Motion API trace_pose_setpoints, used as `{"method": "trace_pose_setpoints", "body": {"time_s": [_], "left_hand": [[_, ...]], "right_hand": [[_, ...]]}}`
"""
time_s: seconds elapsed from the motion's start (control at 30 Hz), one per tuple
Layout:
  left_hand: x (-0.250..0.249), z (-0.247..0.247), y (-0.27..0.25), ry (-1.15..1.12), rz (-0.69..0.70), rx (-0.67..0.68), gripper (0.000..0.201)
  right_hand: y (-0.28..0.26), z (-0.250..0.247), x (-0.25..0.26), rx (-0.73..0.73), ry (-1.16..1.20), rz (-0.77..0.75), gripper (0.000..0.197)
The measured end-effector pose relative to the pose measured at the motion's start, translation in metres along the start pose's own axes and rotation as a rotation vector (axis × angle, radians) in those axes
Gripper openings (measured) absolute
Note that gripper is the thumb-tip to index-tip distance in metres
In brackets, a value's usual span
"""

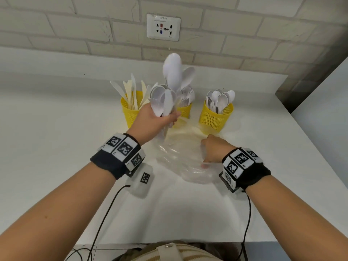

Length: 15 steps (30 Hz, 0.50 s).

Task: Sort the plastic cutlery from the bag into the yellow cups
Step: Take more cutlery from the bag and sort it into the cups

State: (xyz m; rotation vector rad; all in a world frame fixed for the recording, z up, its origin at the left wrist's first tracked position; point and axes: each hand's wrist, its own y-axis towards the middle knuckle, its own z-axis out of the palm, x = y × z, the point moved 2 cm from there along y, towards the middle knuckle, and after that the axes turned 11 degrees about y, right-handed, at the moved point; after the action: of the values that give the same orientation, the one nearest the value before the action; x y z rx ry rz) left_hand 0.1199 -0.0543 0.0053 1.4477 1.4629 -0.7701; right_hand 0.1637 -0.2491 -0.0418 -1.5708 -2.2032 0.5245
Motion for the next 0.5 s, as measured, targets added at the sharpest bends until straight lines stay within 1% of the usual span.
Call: {"method": "trace_pose_setpoints", "body": {"time_s": [0.07,0.2,0.3,0.37,0.43,0.47,0.5], "left_hand": [[-0.01,-0.003,0.0,-0.139,0.001,-0.057,0.013],[-0.02,-0.008,0.002,-0.406,-0.012,-0.1,0.012],[-0.022,-0.02,0.009,-0.489,-0.021,-0.144,0.014],[-0.021,-0.026,0.015,-0.476,-0.016,-0.116,0.013],[-0.018,-0.025,0.017,-0.381,-0.014,-0.055,0.012],[-0.016,-0.023,0.017,-0.342,-0.025,-0.021,0.01],[-0.013,-0.02,0.017,-0.327,-0.041,0.015,0.008]], "right_hand": [[-0.001,0.0,0.004,0.009,-0.019,-0.005,0.072],[-0.002,0.002,0.007,0.015,-0.05,-0.023,0.066],[-0.003,0.001,0.007,0.033,-0.071,-0.018,0.055],[-0.005,-0.006,0.009,0.016,-0.021,-0.026,0.047],[-0.008,-0.019,0.014,-0.067,0.101,-0.07,0.04],[-0.01,-0.03,0.017,-0.157,0.212,-0.113,0.035],[-0.011,-0.041,0.021,-0.292,0.354,-0.162,0.031]]}}
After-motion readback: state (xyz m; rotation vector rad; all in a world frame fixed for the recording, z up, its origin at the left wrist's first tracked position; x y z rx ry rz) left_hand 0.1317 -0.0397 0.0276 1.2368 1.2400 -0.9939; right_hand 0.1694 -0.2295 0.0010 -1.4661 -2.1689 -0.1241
